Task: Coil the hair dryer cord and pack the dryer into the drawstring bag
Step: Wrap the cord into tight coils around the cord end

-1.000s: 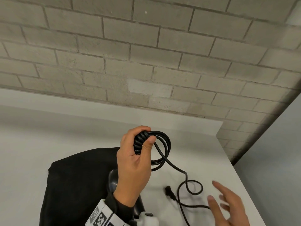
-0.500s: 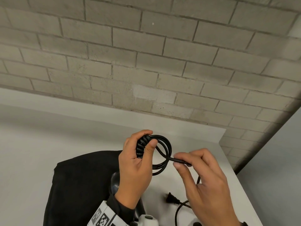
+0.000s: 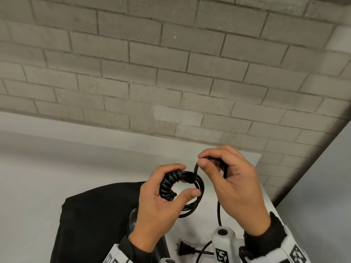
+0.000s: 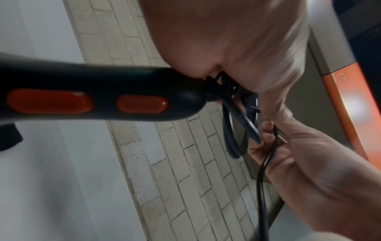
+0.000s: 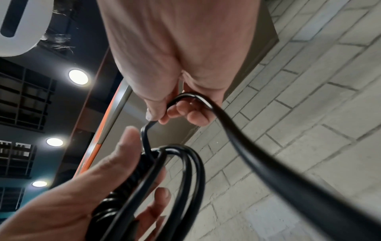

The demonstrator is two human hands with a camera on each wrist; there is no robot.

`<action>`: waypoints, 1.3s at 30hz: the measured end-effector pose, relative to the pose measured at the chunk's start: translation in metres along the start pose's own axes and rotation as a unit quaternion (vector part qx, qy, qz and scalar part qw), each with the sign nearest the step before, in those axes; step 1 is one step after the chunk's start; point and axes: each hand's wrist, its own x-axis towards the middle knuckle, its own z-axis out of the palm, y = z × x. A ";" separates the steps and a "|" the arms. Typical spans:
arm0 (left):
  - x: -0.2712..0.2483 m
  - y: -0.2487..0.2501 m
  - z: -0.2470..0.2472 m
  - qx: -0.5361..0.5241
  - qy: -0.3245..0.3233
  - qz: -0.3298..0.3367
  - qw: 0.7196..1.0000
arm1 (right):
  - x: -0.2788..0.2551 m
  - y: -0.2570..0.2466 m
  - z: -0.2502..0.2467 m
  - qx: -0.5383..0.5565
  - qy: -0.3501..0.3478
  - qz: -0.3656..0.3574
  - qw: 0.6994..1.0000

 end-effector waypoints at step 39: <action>0.009 0.009 -0.010 0.089 -0.009 -0.002 0.996 | -0.038 0.022 0.026 0.167 -0.076 0.176 0.967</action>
